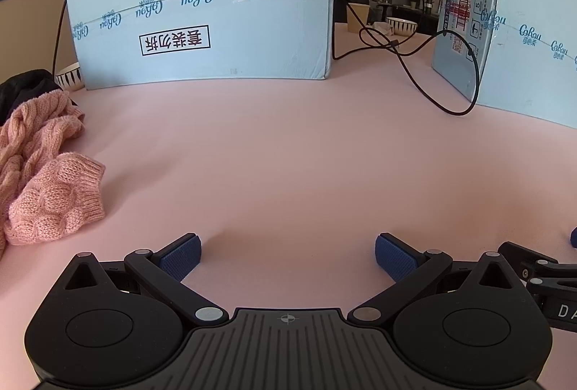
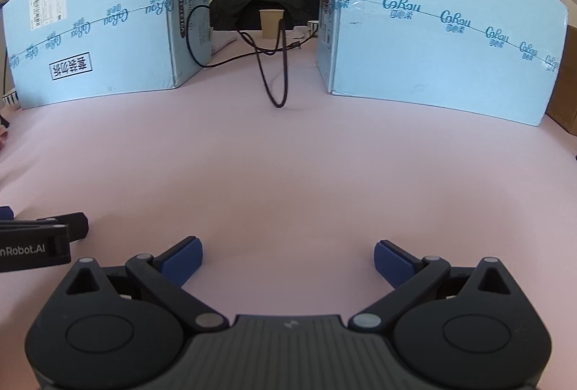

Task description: Fold clothes

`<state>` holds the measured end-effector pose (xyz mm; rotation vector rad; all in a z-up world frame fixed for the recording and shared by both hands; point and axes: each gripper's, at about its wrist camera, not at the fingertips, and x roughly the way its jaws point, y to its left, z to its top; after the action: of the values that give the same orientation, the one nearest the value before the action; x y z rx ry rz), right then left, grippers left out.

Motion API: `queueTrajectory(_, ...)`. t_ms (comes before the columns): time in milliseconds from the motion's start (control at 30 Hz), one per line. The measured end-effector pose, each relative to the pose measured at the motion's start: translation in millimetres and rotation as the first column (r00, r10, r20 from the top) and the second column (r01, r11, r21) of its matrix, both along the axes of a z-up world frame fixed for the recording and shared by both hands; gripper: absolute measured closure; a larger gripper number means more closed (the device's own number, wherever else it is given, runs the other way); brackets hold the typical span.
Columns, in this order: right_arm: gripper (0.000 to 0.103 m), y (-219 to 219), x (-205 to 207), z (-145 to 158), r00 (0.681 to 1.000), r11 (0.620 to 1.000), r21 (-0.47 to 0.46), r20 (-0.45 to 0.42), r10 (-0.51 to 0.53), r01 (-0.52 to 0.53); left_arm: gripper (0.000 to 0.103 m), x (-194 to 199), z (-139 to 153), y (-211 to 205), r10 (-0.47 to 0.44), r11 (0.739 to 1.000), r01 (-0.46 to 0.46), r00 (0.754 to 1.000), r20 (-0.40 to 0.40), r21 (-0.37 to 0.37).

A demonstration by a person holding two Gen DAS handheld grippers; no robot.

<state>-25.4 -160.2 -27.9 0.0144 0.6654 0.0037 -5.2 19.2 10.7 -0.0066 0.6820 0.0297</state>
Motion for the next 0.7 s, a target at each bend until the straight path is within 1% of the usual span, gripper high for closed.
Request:
queueTrajectory(67, 0.0, 11, -3, 5, 0.997, 0.998, 0.022, 0.029, 0.065, -0.066, 0.0, -5, 6, 12, 0.038, 0.999, -0.038, 0.999, 0.025, -0.014)
queueTrajectory(167, 0.0, 34, -3, 14, 0.983, 0.987, 0.018, 0.085, 0.16, -0.162, 0.0, -13, 18, 39, 0.086, 0.996, -0.084, 0.995, 0.042, -0.035)
queueTrajectory(233, 0.0, 49, -3, 21, 0.968, 0.975, 0.012, 0.123, 0.217, -0.22, 0.0, -20, 27, 61, 0.122, 0.992, -0.121, 0.991, 0.049, -0.026)
queueTrajectory(300, 0.0, 65, -1, 27, 0.945, 0.958, 0.009, 0.166, 0.28, -0.286, 0.0, -31, 36, 83, 0.169, 0.985, -0.17, 0.982, 0.078, 0.005)
queueTrajectory(400, 0.0, 94, 2, 35, 0.885, 0.905, 0.007, 0.216, 0.414, -0.425, 0.0, -51, 46, 117, 0.243, 0.967, -0.25, 0.962, 0.127, 0.041)
queueTrajectory(433, 0.0, 104, 2, 37, 0.861, 0.884, 0.008, 0.226, 0.455, -0.468, 0.0, -62, 48, 136, 0.28, 0.956, -0.289, 0.95, 0.138, 0.052)
queueTrajectory(533, 0.0, 138, 5, 46, 0.789, 0.815, 0.007, 0.257, 0.558, -0.579, 0.0, -84, 50, 178, 0.363, 0.926, -0.373, 0.923, 0.126, 0.063)
queueTrajectory(600, 0.0, 163, 5, 49, 0.733, 0.766, -0.015, 0.28, 0.62, -0.642, 0.0, -94, 49, 198, 0.391, 0.914, -0.4, 0.913, 0.114, 0.068)
queueTrajectory(633, 0.0, 177, 11, 49, 0.708, 0.745, -0.034, 0.284, 0.646, -0.666, 0.0, -101, 46, 212, 0.409, 0.905, -0.418, 0.906, 0.108, 0.078)
queueTrajectory(700, 0.0, 205, 18, 46, 0.661, 0.697, -0.067, 0.265, 0.702, -0.714, 0.0, -106, 42, 224, 0.427, 0.894, -0.436, 0.899, 0.098, 0.101)
